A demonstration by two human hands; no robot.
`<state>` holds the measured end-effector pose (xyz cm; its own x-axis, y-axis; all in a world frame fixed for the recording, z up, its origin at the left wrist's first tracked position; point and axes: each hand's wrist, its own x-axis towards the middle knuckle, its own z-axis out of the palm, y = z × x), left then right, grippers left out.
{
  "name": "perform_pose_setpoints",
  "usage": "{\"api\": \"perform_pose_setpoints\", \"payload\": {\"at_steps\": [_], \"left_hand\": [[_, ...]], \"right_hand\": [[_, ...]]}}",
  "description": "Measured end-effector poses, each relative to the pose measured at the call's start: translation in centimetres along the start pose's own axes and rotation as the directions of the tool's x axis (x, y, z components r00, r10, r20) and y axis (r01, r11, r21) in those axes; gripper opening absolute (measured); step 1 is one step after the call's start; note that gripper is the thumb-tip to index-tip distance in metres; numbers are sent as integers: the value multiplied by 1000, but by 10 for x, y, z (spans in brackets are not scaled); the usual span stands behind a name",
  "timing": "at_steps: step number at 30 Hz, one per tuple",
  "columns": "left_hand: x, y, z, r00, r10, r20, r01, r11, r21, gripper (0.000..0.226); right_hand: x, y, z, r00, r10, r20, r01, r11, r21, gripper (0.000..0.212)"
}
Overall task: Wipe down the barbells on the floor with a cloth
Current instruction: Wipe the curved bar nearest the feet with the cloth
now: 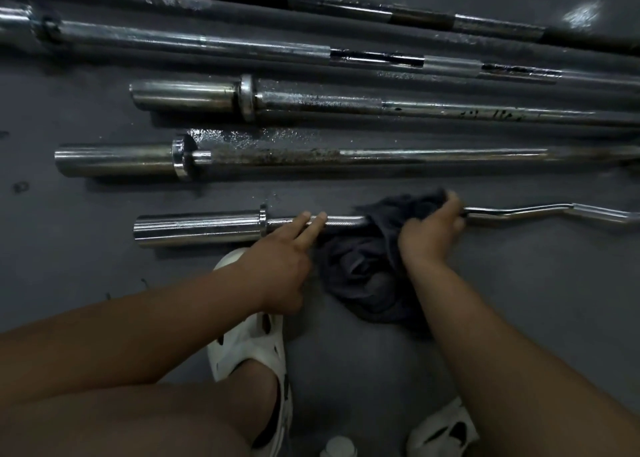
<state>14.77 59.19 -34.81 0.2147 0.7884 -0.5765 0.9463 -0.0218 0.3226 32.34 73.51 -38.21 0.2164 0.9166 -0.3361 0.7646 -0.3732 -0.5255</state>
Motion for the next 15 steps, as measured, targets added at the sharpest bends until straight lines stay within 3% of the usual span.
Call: {"api": "perform_pose_setpoints", "payload": {"at_steps": [1, 3, 5, 7, 8, 12, 13, 15], "left_hand": [[0, 1, 1, 1000, -5, 3, 5, 1000, -1, 45], [2, 0, 3, 1000, -8, 11, 8, 1000, 13, 50], [3, -1, 2, 1000, 6, 16, -7, 1000, 24, 56], [3, -1, 0, 1000, 11, 29, -12, 1000, 22, 55], [2, -1, -1, 999, 8, 32, -8, 1000, 16, 53], [1, 1, -1, 1000, 6, 13, -6, 1000, 24, 51], [1, 2, -1, 1000, 1, 16, -2, 1000, 26, 52], [0, 2, -2, 1000, -2, 32, 1, 999, 35, 55]], "right_hand": [[-4, -1, -1, 997, -73, 40, 77, 989, -129, 60], [-41, -8, 9, 919, -268, 288, 358, 873, -331, 57], [-74, -14, 19, 784, -386, 485, 557, 783, -277, 58], [-66, -11, 18, 692, -442, 571, 636, 747, -193, 60], [-48, -7, 13, 688, -447, 572, 642, 742, -192, 60], [-5, 3, -6, 853, -289, 434, 469, 789, -396, 61], [-20, -3, 0, 840, -279, 465, 488, 763, -424, 61], [-58, -17, 12, 736, -300, 607, 599, 707, -376, 62]]}}
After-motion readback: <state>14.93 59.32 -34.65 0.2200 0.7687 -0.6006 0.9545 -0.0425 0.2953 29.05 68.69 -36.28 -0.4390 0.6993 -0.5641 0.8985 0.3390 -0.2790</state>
